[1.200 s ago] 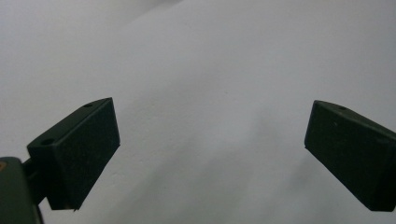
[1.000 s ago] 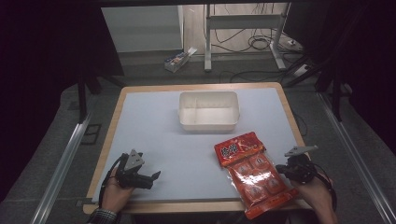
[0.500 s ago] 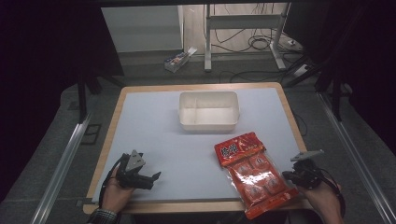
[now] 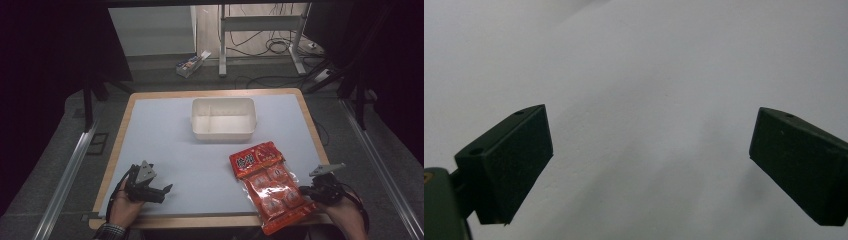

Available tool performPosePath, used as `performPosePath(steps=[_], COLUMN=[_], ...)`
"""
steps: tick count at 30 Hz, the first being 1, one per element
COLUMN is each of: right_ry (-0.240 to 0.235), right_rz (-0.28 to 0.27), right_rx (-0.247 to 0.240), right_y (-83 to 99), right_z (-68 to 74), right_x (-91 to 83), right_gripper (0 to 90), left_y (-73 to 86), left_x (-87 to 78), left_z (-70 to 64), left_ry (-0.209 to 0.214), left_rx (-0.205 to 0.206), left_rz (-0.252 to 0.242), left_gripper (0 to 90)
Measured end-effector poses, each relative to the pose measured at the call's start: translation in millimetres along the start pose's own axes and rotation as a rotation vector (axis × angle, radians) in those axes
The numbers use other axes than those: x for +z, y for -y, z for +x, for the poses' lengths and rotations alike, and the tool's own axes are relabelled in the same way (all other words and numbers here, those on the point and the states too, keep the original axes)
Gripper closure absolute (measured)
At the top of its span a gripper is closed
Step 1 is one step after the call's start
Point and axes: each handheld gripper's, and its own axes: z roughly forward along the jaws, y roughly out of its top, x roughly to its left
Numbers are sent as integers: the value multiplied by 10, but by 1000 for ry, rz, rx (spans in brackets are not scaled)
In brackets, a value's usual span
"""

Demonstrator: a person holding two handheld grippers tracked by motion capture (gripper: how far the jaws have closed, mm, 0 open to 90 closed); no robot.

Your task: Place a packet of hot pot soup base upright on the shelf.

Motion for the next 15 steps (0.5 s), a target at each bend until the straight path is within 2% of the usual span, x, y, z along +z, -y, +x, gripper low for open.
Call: performPosePath(steps=[15], right_ry=[-126], right_rz=[12], right_rx=[-63], right_y=[18], right_z=[117], right_x=[18], right_gripper=[894], left_y=[-3], left_x=[14], left_z=[-11], left_ry=[-3], left_rx=[6], left_rz=[6], left_gripper=[33])
